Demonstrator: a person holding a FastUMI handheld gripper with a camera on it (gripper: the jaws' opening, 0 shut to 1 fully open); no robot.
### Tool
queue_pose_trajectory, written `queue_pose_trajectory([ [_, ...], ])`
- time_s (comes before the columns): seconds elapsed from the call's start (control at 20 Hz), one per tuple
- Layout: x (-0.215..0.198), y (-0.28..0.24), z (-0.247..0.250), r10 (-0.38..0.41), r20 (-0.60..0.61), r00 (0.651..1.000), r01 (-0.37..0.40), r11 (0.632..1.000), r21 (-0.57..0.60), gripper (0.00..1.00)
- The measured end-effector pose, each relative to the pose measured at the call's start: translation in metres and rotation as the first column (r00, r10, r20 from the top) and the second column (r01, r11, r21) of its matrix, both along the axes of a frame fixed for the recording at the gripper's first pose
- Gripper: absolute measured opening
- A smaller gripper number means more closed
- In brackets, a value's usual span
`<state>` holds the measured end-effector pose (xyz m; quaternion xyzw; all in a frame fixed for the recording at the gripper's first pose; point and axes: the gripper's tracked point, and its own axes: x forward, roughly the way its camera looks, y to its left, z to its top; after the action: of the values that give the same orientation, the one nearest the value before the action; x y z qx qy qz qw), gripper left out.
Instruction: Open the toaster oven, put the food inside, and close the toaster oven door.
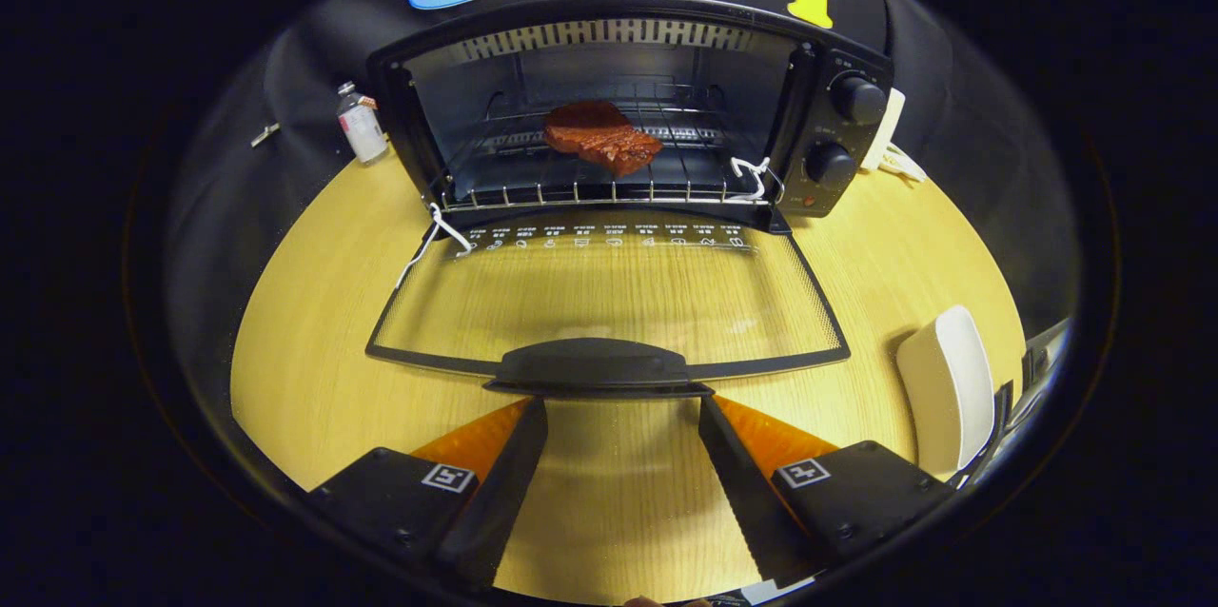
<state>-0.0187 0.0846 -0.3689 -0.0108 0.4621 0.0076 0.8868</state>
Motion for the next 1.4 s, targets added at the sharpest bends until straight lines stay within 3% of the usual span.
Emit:
queue_pose_trajectory([
  [0.95,0.027,0.009,0.087,0.0,0.144,0.99,-0.012,0.996,0.086,0.99],
  [1.4,0.108,0.012,0.144,-0.036,0.307,0.951,-0.013,0.988,0.154,0.98],
])
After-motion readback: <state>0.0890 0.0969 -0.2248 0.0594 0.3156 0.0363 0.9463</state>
